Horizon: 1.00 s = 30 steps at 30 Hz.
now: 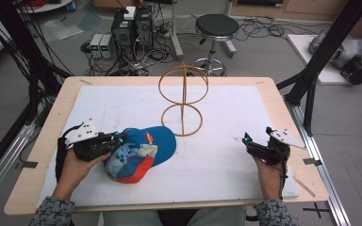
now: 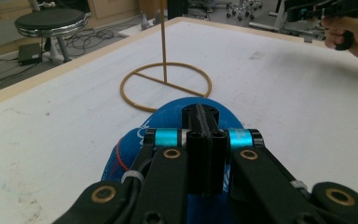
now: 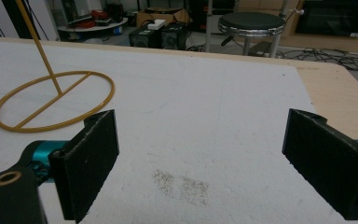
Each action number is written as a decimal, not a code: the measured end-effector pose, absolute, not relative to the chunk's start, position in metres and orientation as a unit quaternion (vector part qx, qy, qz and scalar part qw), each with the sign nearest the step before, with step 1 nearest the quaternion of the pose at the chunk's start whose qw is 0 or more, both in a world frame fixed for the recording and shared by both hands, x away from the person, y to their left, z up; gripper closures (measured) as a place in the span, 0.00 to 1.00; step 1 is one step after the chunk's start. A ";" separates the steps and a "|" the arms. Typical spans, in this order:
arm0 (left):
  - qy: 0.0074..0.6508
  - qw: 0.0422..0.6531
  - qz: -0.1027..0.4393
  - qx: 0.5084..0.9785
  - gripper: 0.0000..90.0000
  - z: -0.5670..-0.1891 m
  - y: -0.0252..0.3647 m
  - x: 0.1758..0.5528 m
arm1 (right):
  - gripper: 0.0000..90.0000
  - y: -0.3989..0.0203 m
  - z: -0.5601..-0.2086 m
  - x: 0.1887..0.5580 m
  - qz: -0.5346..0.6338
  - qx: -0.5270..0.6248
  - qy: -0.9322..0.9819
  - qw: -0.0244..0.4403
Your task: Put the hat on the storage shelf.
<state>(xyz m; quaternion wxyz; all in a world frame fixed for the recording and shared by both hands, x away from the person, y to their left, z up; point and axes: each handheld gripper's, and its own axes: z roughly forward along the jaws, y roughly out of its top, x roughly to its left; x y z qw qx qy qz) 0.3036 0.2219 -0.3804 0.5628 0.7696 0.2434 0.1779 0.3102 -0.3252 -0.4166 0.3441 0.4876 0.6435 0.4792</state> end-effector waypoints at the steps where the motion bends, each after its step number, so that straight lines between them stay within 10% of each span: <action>1: 0.243 0.566 0.178 0.768 1.00 -0.380 0.221 0.303 | 0.11 -0.325 -0.417 0.310 0.479 0.488 0.644 0.343; 30: 0.211 0.575 0.169 0.772 1.00 -0.311 0.202 0.293 | 0.11 -0.333 -0.417 0.314 0.486 0.501 0.632 0.335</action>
